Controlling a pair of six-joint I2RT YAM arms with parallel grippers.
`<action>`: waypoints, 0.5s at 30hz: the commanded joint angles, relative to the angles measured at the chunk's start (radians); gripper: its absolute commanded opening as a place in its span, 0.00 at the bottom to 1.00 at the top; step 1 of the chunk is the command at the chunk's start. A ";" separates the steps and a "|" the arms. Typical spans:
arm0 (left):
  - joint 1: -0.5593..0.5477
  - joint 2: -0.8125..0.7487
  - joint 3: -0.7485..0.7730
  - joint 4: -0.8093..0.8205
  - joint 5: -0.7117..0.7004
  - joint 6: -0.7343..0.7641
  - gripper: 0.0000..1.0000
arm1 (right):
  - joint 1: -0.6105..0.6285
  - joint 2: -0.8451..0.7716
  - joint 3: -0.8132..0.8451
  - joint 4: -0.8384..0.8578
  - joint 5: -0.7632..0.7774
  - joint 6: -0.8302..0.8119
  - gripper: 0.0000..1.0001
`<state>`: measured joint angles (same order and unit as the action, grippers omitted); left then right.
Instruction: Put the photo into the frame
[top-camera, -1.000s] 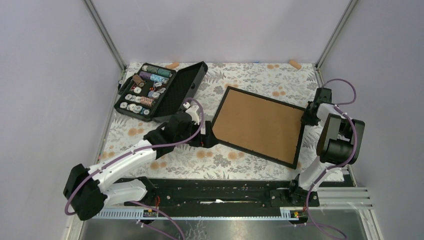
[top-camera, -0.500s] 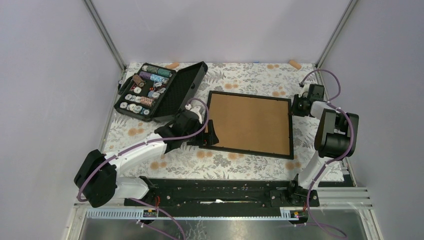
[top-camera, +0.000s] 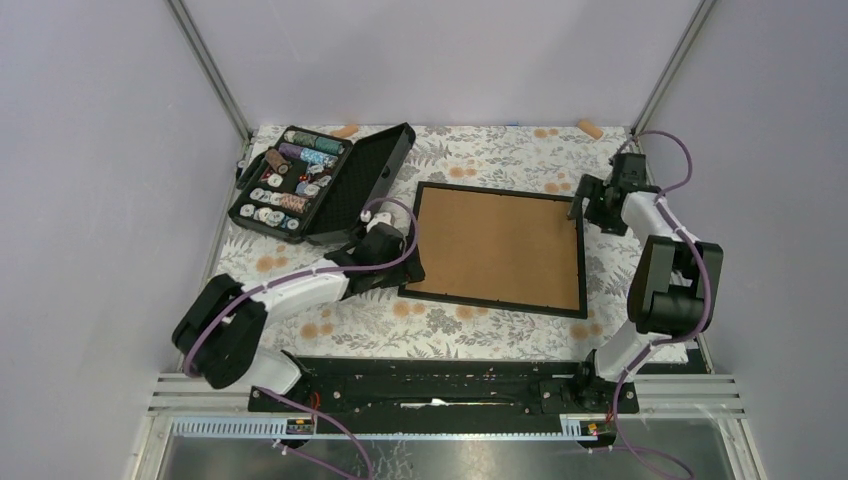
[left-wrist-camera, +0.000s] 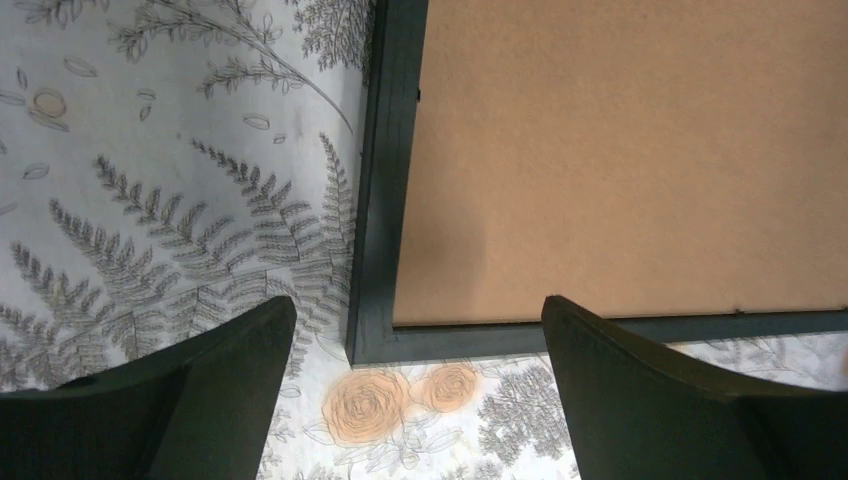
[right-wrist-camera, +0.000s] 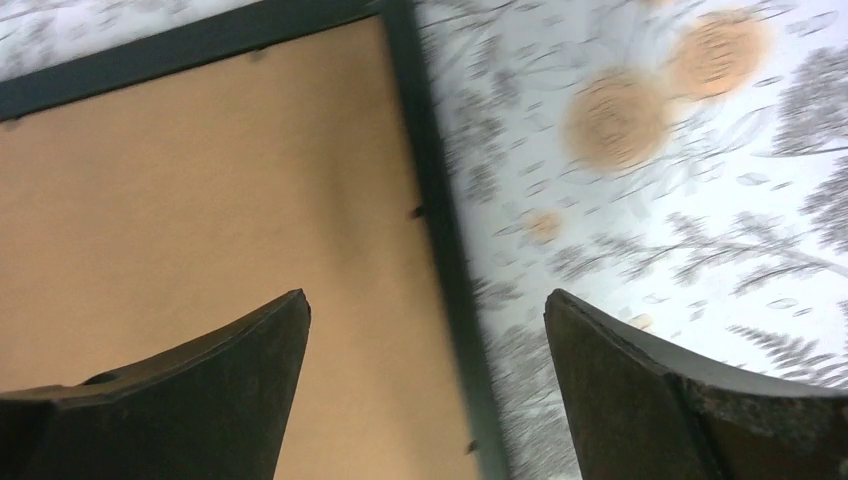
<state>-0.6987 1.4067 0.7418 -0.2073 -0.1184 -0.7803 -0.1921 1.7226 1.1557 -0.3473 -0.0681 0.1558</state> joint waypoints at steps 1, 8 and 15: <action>0.004 0.070 0.009 0.120 -0.007 0.002 0.98 | 0.158 -0.108 0.023 -0.153 -0.056 0.079 0.95; -0.069 0.111 -0.057 0.217 0.156 -0.068 0.88 | 0.415 -0.124 -0.049 -0.079 -0.212 0.190 1.00; -0.271 -0.047 -0.181 0.349 0.290 -0.143 0.83 | 0.582 -0.040 -0.018 -0.094 -0.268 0.231 1.00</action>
<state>-0.9005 1.4475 0.6106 0.0555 0.0479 -0.8646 0.3214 1.6497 1.1168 -0.4328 -0.2852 0.3401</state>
